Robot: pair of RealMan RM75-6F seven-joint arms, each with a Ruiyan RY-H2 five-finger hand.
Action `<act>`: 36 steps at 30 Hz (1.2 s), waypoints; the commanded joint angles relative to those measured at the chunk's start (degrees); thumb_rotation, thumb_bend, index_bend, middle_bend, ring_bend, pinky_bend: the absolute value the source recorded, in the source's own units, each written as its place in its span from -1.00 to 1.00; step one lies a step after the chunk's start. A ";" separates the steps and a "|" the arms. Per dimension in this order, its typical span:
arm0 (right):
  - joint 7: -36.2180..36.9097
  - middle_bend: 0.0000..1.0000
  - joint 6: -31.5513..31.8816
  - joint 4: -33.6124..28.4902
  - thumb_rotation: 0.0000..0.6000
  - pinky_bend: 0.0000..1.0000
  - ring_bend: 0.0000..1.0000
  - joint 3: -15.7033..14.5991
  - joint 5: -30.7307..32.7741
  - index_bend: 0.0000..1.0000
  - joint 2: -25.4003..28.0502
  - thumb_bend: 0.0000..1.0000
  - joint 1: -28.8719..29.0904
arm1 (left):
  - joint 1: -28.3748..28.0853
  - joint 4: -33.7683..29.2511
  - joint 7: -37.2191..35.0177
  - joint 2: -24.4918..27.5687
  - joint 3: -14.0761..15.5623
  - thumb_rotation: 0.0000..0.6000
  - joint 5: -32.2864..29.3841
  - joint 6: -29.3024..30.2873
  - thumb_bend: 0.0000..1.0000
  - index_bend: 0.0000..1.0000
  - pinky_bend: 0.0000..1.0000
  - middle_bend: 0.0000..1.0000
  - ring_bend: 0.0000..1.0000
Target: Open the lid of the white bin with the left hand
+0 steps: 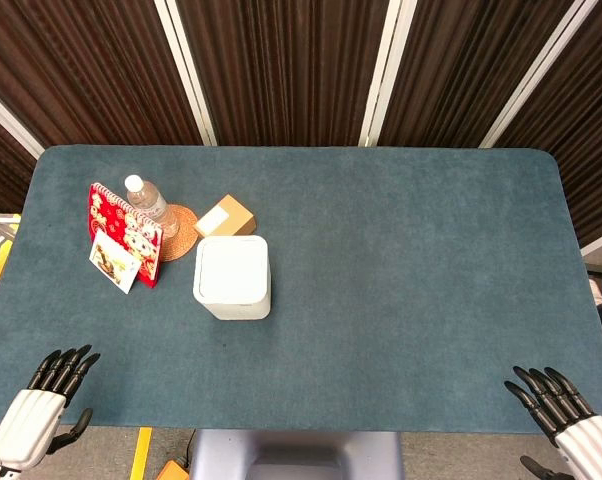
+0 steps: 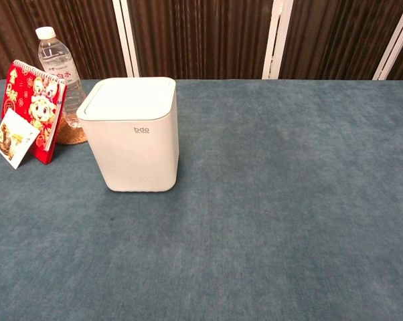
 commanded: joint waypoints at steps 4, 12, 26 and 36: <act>-0.05 -1.00 -0.22 -0.51 1.00 -1.00 -1.00 -0.02 0.48 -1.00 0.19 -0.52 0.00 | -2.19 1.19 -5.40 -2.08 -1.64 1.00 0.72 -0.43 -0.13 -1.00 -0.64 -1.00 -0.97; -0.55 -1.00 -0.52 -0.54 1.00 -1.00 -1.00 0.05 0.41 -1.00 -0.10 -0.52 0.05 | -13.80 -9.61 -27.20 0.40 -6.36 1.00 -6.55 -14.73 -0.08 -1.00 1.00 0.76 0.76; 0.81 -1.00 -0.74 -0.39 1.00 -1.00 -1.00 -0.57 0.04 -1.00 0.81 -0.52 0.40 | -30.99 -24.68 -11.26 0.73 -18.43 1.00 -42.82 -31.90 -0.08 -1.00 1.00 1.00 1.00; 1.07 -1.00 -0.45 -0.26 1.00 -1.00 -1.00 -0.52 0.09 -1.00 0.85 -0.52 0.39 | -38.93 -25.06 -1.05 -3.94 -20.26 1.00 -57.77 -30.43 -0.08 -1.00 1.00 1.00 1.00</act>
